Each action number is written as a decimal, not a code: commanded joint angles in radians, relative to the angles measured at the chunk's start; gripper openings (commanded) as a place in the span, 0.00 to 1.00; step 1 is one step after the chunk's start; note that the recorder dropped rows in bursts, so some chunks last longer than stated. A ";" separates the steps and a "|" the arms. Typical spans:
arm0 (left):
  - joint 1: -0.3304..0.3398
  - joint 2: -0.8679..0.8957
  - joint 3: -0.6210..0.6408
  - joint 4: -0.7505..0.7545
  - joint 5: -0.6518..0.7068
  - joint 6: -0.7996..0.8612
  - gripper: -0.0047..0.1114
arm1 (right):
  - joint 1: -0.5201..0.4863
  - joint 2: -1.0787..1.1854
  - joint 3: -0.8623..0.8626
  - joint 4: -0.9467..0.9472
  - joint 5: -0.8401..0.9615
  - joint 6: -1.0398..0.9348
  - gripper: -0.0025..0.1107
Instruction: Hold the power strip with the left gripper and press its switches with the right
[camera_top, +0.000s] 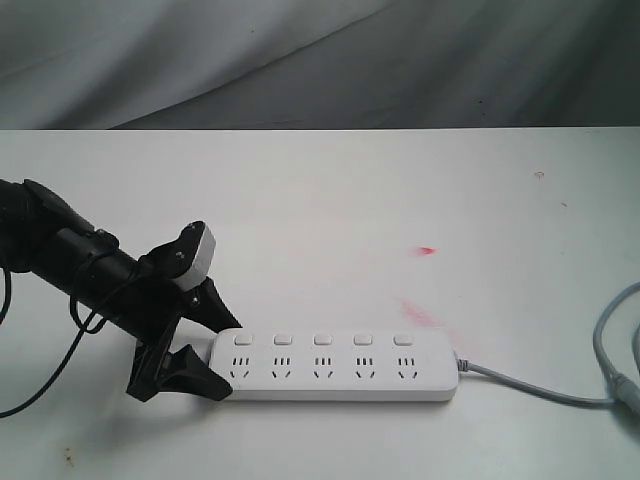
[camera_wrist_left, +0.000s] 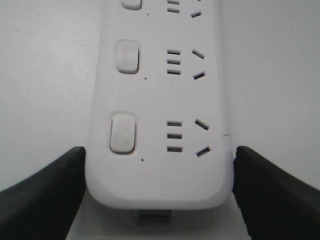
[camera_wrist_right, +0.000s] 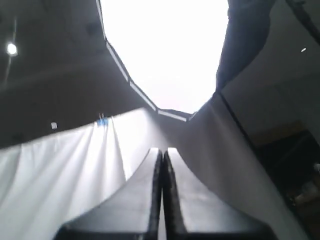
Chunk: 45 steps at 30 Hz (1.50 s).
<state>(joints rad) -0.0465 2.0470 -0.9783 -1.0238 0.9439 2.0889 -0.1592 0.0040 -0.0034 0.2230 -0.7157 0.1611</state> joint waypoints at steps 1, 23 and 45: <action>-0.004 0.000 -0.004 0.010 -0.003 0.005 0.47 | 0.001 -0.004 -0.010 0.238 -0.003 0.227 0.02; -0.004 0.000 -0.004 0.010 -0.003 0.005 0.47 | 0.001 0.854 -0.941 -0.025 0.758 0.198 0.02; -0.004 0.000 -0.004 0.010 -0.003 0.005 0.47 | 0.001 1.587 -1.695 0.458 1.670 -0.922 0.02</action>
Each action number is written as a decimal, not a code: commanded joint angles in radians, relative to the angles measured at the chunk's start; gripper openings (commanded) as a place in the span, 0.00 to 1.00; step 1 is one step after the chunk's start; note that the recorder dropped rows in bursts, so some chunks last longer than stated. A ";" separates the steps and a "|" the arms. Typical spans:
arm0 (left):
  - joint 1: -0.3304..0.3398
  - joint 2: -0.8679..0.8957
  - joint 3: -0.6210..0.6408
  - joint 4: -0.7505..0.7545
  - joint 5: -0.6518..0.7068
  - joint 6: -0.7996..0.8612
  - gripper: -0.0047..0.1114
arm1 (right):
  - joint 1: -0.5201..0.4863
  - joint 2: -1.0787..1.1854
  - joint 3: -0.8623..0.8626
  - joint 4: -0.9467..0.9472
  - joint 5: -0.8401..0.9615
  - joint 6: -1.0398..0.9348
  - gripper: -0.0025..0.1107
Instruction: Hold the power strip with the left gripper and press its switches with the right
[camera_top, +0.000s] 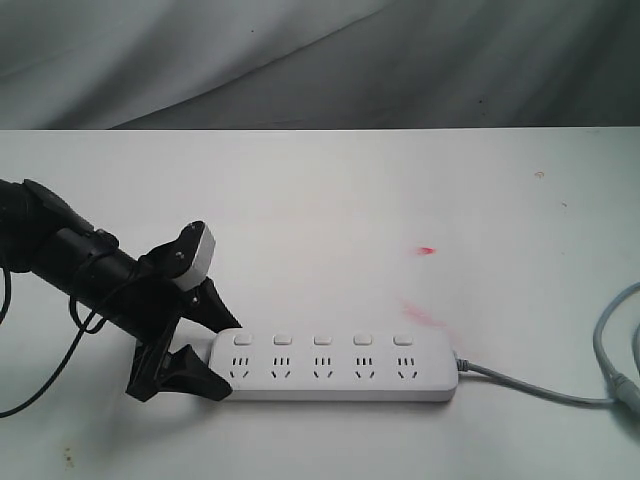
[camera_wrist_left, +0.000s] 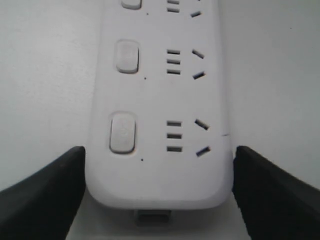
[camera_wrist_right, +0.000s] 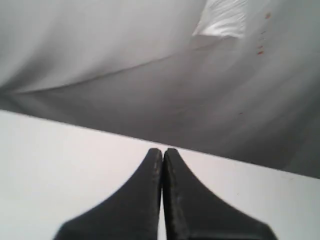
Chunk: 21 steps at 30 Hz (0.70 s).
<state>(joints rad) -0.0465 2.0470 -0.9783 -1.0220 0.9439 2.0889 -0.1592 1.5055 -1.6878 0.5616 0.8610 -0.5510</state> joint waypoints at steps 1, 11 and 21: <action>-0.004 0.000 -0.004 0.008 -0.003 0.005 0.47 | 0.001 0.111 -0.010 0.153 0.122 -0.281 0.02; -0.004 0.000 -0.004 0.008 -0.003 0.005 0.47 | 0.077 0.212 0.056 0.287 0.212 -0.620 0.02; -0.004 0.000 -0.004 0.008 -0.003 0.005 0.47 | 0.293 0.212 0.198 0.287 0.137 -0.765 0.02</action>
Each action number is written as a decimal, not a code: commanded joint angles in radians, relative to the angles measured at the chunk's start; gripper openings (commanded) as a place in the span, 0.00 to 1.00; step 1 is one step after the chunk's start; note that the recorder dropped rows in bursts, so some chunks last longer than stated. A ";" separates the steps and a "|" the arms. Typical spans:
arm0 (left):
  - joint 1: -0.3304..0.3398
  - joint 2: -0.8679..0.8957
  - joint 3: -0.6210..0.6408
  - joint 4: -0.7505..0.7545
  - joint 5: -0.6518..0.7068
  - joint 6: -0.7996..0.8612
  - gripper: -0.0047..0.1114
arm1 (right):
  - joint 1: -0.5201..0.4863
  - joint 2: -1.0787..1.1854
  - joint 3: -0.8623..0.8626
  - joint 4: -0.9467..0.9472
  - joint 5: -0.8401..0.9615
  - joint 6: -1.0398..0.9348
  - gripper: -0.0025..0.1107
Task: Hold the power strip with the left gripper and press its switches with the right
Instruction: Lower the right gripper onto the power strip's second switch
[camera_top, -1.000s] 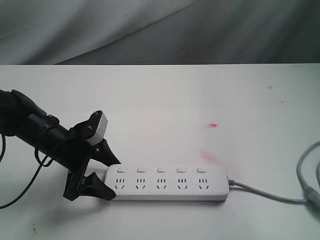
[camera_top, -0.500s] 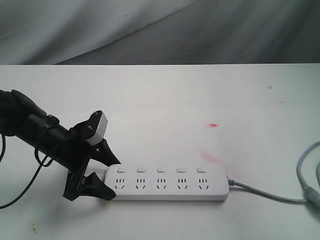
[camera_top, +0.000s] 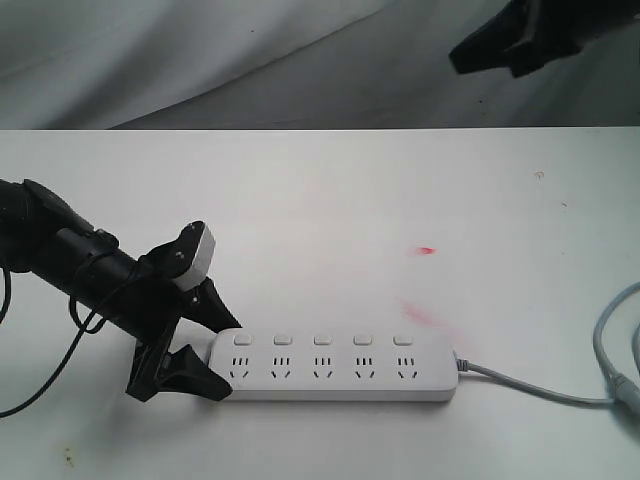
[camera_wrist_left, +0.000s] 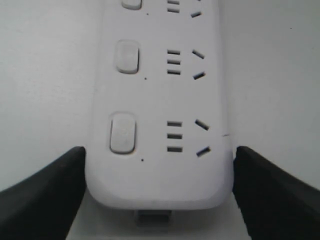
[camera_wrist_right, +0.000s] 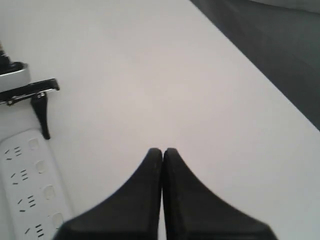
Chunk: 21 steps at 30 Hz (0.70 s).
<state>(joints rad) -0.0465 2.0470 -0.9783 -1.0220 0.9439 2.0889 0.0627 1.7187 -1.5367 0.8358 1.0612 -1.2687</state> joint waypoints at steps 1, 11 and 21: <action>-0.004 0.000 -0.004 0.008 -0.003 0.005 0.47 | 0.093 -0.001 0.059 0.013 -0.098 -0.047 0.02; -0.004 0.000 -0.004 0.008 -0.003 0.005 0.47 | 0.231 -0.001 0.088 -0.004 -0.153 -0.023 0.14; -0.004 0.000 -0.004 0.008 -0.003 0.005 0.47 | 0.268 -0.001 0.088 0.061 -0.155 0.041 0.60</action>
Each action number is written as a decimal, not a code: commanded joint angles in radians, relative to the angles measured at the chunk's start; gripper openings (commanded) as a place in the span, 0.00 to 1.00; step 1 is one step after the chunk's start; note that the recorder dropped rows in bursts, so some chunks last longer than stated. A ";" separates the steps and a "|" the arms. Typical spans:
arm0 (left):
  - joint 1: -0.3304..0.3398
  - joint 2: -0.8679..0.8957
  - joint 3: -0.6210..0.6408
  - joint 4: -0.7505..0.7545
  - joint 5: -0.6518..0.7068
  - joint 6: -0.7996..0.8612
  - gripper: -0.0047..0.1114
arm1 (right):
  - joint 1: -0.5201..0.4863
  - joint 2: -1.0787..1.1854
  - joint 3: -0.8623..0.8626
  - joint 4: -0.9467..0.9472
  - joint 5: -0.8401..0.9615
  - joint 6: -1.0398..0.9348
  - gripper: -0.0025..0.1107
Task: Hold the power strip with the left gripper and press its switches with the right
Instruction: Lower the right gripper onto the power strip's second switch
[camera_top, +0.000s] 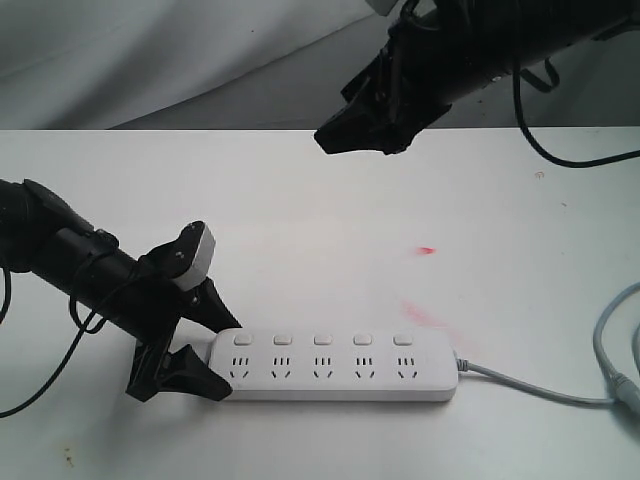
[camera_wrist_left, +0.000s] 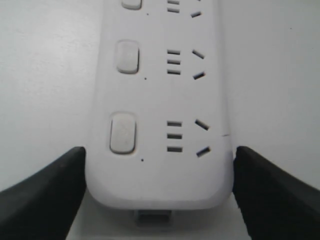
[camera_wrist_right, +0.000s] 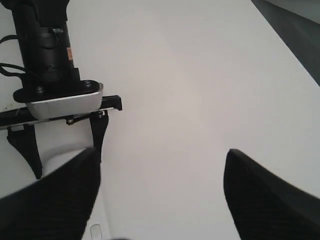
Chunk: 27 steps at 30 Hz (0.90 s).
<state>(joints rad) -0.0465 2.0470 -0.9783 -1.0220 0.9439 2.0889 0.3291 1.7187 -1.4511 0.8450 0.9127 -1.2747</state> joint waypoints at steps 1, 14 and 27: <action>-0.004 0.000 -0.004 0.008 -0.003 0.005 0.47 | 0.002 -0.001 0.003 0.058 -0.007 0.068 0.60; -0.004 0.000 -0.004 0.008 -0.003 0.005 0.47 | 0.047 0.104 0.003 -0.030 0.034 -0.033 0.60; -0.004 0.000 -0.004 0.008 -0.003 0.005 0.47 | 0.122 0.347 0.003 0.190 0.022 -0.332 0.60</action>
<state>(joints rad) -0.0465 2.0470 -0.9783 -1.0220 0.9439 2.0889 0.4392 2.0362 -1.4511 0.9490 0.9343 -1.5198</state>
